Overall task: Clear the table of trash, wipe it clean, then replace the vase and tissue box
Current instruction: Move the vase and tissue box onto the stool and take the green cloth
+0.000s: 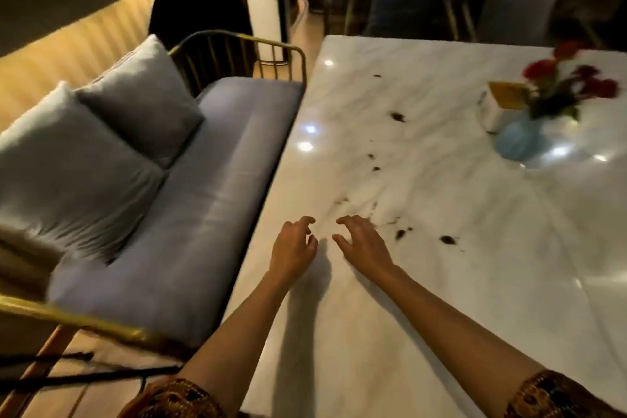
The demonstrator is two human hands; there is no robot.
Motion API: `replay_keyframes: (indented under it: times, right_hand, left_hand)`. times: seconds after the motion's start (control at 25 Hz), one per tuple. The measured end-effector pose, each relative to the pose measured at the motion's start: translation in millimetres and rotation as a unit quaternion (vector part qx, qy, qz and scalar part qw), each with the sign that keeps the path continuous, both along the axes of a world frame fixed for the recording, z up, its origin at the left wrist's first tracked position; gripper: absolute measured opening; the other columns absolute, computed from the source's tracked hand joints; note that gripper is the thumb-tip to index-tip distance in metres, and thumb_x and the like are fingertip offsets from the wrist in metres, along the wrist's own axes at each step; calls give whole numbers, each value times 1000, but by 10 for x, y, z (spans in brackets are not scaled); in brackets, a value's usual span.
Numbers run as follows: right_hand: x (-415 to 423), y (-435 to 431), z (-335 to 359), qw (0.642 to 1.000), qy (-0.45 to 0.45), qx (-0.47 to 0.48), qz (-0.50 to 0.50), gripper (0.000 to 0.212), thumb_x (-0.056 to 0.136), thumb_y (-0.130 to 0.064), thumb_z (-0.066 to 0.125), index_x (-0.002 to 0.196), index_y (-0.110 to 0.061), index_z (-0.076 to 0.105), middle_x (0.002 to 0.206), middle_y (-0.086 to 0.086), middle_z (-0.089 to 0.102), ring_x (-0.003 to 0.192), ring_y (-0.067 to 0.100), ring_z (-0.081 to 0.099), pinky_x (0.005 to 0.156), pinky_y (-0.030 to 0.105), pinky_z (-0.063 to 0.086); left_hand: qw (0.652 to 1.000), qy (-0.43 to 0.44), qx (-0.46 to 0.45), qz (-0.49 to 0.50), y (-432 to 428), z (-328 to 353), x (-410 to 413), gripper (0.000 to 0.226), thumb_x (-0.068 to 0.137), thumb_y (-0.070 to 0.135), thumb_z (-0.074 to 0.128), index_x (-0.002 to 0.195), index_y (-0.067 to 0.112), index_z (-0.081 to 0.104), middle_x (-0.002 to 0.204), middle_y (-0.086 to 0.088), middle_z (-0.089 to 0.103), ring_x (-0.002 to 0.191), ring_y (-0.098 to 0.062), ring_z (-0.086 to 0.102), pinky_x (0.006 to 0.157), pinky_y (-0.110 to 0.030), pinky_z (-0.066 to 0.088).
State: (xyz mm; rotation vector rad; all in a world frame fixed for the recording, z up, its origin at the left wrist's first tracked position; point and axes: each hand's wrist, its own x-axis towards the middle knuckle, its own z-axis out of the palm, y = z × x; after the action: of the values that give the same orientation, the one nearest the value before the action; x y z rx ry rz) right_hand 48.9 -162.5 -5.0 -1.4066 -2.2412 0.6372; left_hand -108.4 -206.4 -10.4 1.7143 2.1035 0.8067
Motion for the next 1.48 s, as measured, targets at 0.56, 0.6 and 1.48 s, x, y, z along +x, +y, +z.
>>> replay_keyframes:
  times: [0.56, 0.6, 1.48]
  right_hand:
    - [3473, 2104, 62, 962, -7, -37, -271, 40, 92, -31, 59, 124, -9, 54, 125, 12, 57, 120, 28, 47, 94, 39, 42]
    - [3625, 2273, 43, 960, -6, -32, -277, 42, 91, -32, 60, 125, -8, 53, 125, 13, 57, 118, 29, 48, 93, 39, 42]
    - [3833, 3744, -282, 965, 10, -18, -261, 86, 76, -40, 75, 140, -4, 30, 130, 16, 46, 116, 27, 50, 90, 19, 38]
  left_hand:
    - [980, 24, -97, -174, 2569, 240, 3172, 49, 88, 19, 56, 135, 15, 41, 126, -11, 55, 122, -25, 44, 94, -39, 46]
    - [980, 19, -98, -172, 2747, 245, 3346, 50, 88, 19, 57, 136, 15, 40, 128, -11, 54, 122, -26, 45, 95, -40, 46]
    - [965, 125, -133, -187, 4102, -335, 3948, 71, 89, 31, 57, 147, 9, 21, 151, -11, 30, 143, -32, 15, 118, -49, 17]
